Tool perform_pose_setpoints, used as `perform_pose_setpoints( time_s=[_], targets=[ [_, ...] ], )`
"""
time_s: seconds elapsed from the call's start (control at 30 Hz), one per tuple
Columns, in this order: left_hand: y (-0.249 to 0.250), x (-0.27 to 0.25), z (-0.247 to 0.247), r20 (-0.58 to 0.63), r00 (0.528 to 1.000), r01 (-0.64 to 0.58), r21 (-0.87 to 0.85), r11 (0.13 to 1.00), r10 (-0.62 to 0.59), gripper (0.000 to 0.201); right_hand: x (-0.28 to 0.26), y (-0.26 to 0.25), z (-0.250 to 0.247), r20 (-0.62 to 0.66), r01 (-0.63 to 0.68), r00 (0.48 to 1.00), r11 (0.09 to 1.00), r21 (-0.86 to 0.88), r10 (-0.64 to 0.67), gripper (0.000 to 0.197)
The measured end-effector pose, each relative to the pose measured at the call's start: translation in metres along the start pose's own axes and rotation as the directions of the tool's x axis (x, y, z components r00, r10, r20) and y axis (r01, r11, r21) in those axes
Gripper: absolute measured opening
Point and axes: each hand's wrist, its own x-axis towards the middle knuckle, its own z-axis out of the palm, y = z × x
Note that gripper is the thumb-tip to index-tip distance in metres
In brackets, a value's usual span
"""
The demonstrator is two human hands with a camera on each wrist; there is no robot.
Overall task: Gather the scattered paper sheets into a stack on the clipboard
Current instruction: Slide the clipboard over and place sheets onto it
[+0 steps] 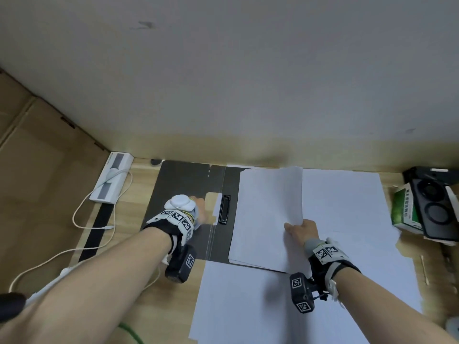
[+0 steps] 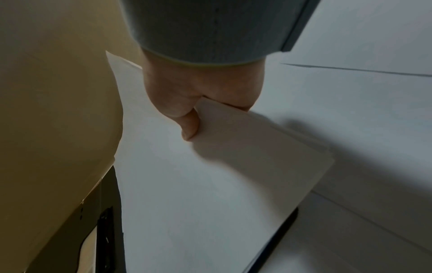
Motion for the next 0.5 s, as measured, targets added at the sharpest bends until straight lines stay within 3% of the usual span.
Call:
perform_pose_setpoints(
  time_s=[0.03, 0.13, 0.33, 0.5],
  targets=[
    [0.005, 0.004, 0.002, -0.027, 1.000, -0.013, -0.030, 0.999, 0.013, 0.029, 0.000, 0.001, 0.000, 0.002, 0.000, 1.000, 1.000, -0.004, 0.000, 0.009],
    [0.019, 0.023, 0.011, -0.041, 0.999, -0.037, -0.096, 0.995, 0.033, 0.016, 0.002, 0.004, 0.001, 0.011, 0.004, 1.000, 1.000, 0.000, -0.004, 0.014],
    [0.032, 0.060, 0.030, -0.107, 0.989, -0.122, -0.246, 0.962, 0.098, 0.027, 0.000, 0.007, 0.006, 0.048, -0.001, 0.999, 0.999, 0.035, -0.001, 0.014],
    [0.037, 0.077, 0.044, -0.118, 0.988, -0.128, -0.236, 0.963, 0.103, 0.038, 0.002, 0.004, 0.012, 0.075, 0.008, 0.997, 0.998, 0.058, -0.012, 0.010]
  ],
)
